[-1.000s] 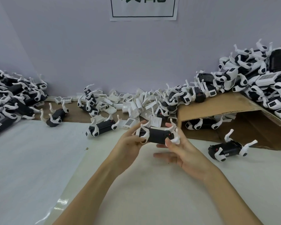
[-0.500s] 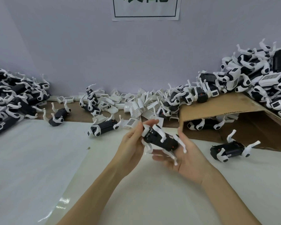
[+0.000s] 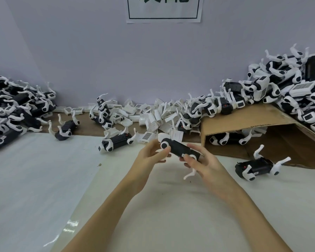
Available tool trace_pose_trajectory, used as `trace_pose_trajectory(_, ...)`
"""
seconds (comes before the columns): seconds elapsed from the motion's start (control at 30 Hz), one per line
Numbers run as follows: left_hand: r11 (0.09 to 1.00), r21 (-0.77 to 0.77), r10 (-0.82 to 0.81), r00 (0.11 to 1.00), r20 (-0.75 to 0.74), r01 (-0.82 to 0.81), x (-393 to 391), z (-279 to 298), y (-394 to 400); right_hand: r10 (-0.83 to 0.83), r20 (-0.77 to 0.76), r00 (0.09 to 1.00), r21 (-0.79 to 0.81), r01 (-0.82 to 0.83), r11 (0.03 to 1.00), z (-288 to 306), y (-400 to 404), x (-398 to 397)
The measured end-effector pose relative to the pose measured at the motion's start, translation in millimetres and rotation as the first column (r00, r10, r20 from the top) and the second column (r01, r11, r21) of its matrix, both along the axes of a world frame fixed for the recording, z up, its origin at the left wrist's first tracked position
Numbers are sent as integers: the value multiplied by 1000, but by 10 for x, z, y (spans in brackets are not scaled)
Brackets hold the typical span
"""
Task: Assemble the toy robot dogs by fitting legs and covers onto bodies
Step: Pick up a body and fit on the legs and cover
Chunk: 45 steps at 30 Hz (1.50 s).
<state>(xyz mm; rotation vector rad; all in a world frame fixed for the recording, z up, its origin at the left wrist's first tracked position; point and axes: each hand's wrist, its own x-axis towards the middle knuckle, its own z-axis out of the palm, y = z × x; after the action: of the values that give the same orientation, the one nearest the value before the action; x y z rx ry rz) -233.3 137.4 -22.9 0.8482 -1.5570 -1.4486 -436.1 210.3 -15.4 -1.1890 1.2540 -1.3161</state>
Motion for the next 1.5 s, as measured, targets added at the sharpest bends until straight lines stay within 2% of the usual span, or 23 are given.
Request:
trace_pose_trajectory(0.1, 999, -24, -49, 998, -27, 49, 63, 23, 13, 64, -231, 971, -24, -72, 997, -10, 35, -34)
trace_pose_trajectory(0.17, 996, -24, 85, 996, -36, -86, 37, 58, 43, 31, -360, 933, -69, -60, 996, -48, 37, 34)
trace_pose_trajectory(0.23, 956, -24, 288, 954, -82, -291, -2, 76, 61, 1, -472, 881, -131, -71, 989, -112, 41, 182)
trace_pose_trajectory(0.3, 899, 13, 431, 879, -206, -438, 12, 75, 43, -32, -560, 828, -216, -108, 970, -180, 53, 370)
trace_pose_trajectory(0.37, 872, 39, 474, 822, -315, -488, 77, 94, 4, -84, -592, 802, -286, -111, 952, -205, 55, 518)
trace_pose_trajectory(0.5, 909, 121, 409, 795, -449, -399, 181, 183, -37, -165, -584, 795, -393, -100, 914, -184, 70, 647)
trace_pose_trajectory(0.6, 928, 143, 371, 803, -466, -345, 189, 205, -39, -203, -578, 790, -436, -89, 895, -141, 92, 647)
trace_pose_trajectory(0.67, 940, 126, 339, 819, -463, -317, 190, 199, -24, -240, -611, 755, -455, -86, 886, -114, 97, 605)
trace_pose_trajectory(0.77, 955, 142, 296, 836, -463, -259, 192, 183, -7, -242, -664, 708, -441, -109, 891, -116, 126, 578)
trace_pose_trajectory(0.9, 940, 264, 326, 804, -498, -217, 239, 130, -63, -200, -712, 673, -376, -125, 918, -163, 128, 649)
trace_pose_trajectory(0.97, 931, 304, 336, 801, -495, -203, 263, 114, -98, -187, -692, 697, -354, -102, 930, -170, 89, 675)
trace_pose_trajectory(1.07, 944, 260, 301, 856, -421, -204, 266, 127, -145, -129, -474, 871, -256, 4, 967, -127, 20, 693)
trace_pose_trajectory(1.13, 962, 134, 261, 943, -205, -237, 253, 135, -172, -136, -285, 949, -177, 87, 980, -74, -43, 683)
trace_pose_trajectory(1.2, 977, 45, 205, 978, 44, -207, 256, 123, -194, -126, -148, 981, -62, 118, 991, 23, -97, 643)
trace_pose_trajectory(1.27, 990, 73, 105, 978, 178, -120, 263, 93, -190, -91, -83, 992, 85, 98, 992, 121, -148, 582)
trace_pose_trajectory(1.33, 981, 159, 94, 986, 136, -116, 264, 59, -190, -24, -116, 993, 197, 46, 979, 183, -199, 534)
trace_pose_trajectory(1.43, 931, 286, 229, 973, 31, -228, 243, 67, -201, 64, -201, 978, 258, -10, 966, 229, -271, 562)
trace_pose_trajectory(1.5, 914, 287, 298, 954, 2, -286, 261, 66, -221, 97, -213, 972, 267, -37, 963, 271, -309, 599)
